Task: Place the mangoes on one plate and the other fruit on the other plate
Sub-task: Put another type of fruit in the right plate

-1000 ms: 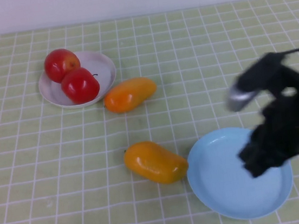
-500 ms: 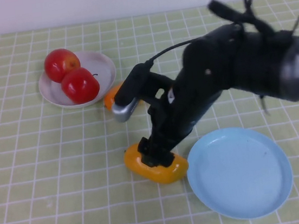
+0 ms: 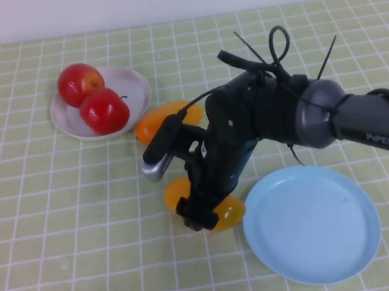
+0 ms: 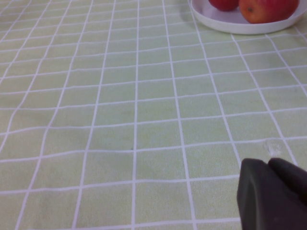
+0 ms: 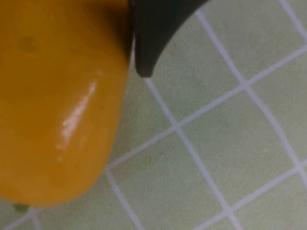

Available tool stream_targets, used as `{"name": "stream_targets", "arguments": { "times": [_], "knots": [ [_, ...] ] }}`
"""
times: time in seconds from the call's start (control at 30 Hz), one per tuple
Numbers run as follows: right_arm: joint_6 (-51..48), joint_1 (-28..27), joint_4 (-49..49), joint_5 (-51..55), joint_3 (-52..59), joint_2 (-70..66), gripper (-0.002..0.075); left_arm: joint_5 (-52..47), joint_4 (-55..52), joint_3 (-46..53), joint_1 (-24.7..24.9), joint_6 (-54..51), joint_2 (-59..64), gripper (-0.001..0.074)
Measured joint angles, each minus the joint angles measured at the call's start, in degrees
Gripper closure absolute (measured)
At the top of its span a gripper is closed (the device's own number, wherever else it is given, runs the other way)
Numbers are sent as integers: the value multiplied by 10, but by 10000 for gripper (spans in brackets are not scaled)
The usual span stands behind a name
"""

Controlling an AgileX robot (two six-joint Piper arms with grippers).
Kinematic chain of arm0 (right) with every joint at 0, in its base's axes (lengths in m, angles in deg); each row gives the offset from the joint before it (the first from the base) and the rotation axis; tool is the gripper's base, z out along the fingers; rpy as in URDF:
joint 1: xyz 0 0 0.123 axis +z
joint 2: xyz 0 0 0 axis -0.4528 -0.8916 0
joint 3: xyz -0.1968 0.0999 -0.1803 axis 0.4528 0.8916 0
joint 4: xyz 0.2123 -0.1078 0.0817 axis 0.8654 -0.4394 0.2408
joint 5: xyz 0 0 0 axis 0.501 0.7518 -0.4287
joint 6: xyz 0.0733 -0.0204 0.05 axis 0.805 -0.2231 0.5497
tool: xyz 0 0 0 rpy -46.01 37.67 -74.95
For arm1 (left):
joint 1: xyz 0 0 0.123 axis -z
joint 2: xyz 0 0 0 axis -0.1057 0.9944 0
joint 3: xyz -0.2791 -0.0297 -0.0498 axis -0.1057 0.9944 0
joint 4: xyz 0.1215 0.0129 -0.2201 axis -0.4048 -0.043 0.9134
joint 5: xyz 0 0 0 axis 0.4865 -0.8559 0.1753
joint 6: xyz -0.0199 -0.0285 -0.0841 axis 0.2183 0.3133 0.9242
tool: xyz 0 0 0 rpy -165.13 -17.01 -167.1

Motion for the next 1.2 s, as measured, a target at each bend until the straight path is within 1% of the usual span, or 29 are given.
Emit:
{"name": "stream_targets", "arguments": {
  "times": [0.2,0.27,0.37,0.4,0.53,0.7,0.73,0.83,0.97,1.07,1.2],
  "knots": [
    [0,0,-13,-9,0,-16,51,0,0,0,0,-1,0,735],
    [0,0,-13,-12,0,-17,84,0,0,0,0,-1,0,735],
    [12,0,-15,-12,0,-18,171,0,0,0,0,-1,0,735],
    [25,0,-16,-12,0,-18,170,0,0,0,0,-1,0,735],
    [117,0,-30,-12,0,6,170,0,0,0,0,-2,0,735],
    [302,0,-92,35,10,82,170,0,0,0,0,-2,0,735],
    [333,0,-105,49,19,102,170,0,0,0,0,-2,0,735],
    [383,-3,-121,64,69,158,170,0,0,0,0,-2,0,735],
    [425,-16,-122,34,164,210,170,0,0,0,0,-2,0,735],
    [440,-36,-111,-5,232,227,171,0,0,0,0,-2,0,735],
    [445,-49,-95,-22,270,217,170,0,0,0,0,-2,0,736]
  ]
}}
